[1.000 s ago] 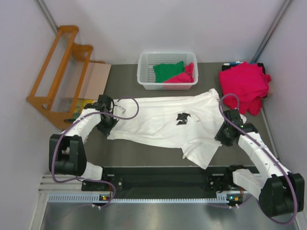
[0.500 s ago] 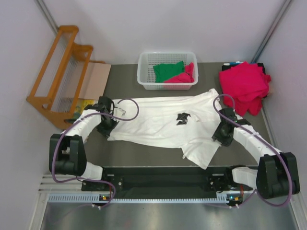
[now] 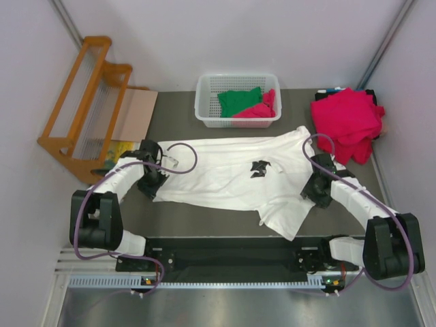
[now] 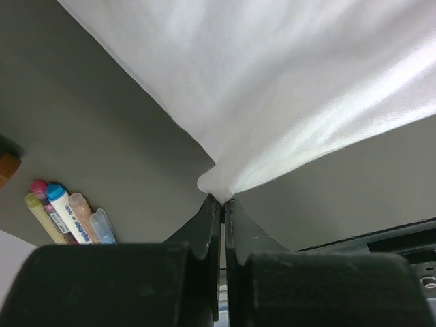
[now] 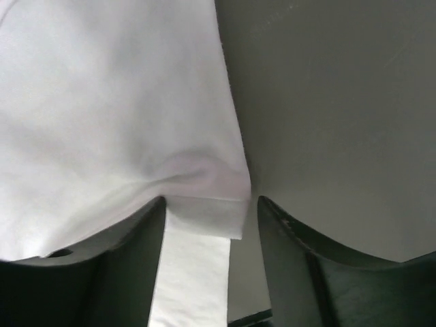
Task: Fold and stack the t-shirts
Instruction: Fold the tshirt
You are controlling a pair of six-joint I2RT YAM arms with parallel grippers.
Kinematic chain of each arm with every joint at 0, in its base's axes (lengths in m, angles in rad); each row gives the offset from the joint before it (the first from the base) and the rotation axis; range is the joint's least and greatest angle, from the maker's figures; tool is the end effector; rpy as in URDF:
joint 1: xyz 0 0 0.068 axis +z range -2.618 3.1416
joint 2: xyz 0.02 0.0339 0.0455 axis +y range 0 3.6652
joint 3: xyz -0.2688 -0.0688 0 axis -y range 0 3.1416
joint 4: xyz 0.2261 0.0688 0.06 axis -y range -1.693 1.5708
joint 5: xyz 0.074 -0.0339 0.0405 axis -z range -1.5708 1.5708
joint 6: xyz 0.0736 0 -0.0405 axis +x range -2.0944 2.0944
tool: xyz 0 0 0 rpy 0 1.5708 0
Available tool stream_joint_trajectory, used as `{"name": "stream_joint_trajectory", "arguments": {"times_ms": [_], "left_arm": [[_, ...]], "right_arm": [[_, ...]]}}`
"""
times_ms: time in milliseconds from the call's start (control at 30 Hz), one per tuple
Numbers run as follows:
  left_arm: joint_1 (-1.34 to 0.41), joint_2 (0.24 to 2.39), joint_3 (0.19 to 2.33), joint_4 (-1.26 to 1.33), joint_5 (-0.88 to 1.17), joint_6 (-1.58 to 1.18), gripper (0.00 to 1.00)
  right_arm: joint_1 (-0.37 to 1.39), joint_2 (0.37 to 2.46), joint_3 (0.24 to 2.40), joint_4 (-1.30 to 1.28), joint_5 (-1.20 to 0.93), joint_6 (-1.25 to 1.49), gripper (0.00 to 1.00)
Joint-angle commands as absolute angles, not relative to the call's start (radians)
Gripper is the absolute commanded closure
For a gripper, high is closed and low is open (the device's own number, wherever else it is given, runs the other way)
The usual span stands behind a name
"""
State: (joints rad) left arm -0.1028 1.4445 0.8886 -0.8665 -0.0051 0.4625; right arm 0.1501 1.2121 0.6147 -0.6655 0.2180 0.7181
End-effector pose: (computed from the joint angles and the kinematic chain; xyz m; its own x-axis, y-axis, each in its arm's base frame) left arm 0.2305 -0.0234 0.1658 -0.8350 0.5347 -0.1301 0.5301 0.8450 0.0705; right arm 0.1908 0.0128 0.1486 -0.7630 0.5343 -0.3638 0.5588 0.8281 0.0442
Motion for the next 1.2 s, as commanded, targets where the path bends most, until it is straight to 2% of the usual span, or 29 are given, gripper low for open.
{"name": "stream_joint_trajectory", "arguments": {"times_ms": [0, 33, 100, 133, 367, 600, 800, 1167], "left_arm": [[-0.094, 1.425, 0.881, -0.856, -0.005, 0.465, 1.00], [-0.094, 1.425, 0.881, -0.854, -0.008, 0.465, 1.00], [-0.091, 1.424, 0.873, -0.853, -0.012, 0.466, 1.00], [-0.091, 1.422, 0.871, -0.851, -0.015, 0.466, 1.00], [-0.084, 1.427, 0.861, -0.847, -0.015, 0.471, 1.00], [-0.081, 1.422, 0.874, -0.856, -0.015, 0.472, 1.00], [-0.078, 1.376, 0.927, -0.926, 0.034, 0.479, 1.00], [-0.078, 1.301, 0.884, -1.012, 0.052, 0.540, 1.00]], "right_arm": [[0.132, 1.201, 0.618, -0.649, 0.241, 0.724, 0.52], [0.132, 1.206, 0.620, -0.649, 0.241, 0.724, 0.62], [0.133, 1.212, 0.624, -0.646, 0.241, 0.724, 0.69], [0.133, 1.210, 0.626, -0.646, 0.241, 0.724, 0.79], [0.129, 1.203, 0.632, -0.652, 0.239, 0.723, 1.00], [0.127, 1.154, 0.660, -0.695, 0.206, 0.727, 1.00], [0.129, 1.014, 0.689, -0.807, 0.134, 0.726, 1.00], [0.129, 0.764, 0.707, -1.061, 0.067, 0.716, 1.00]]}}
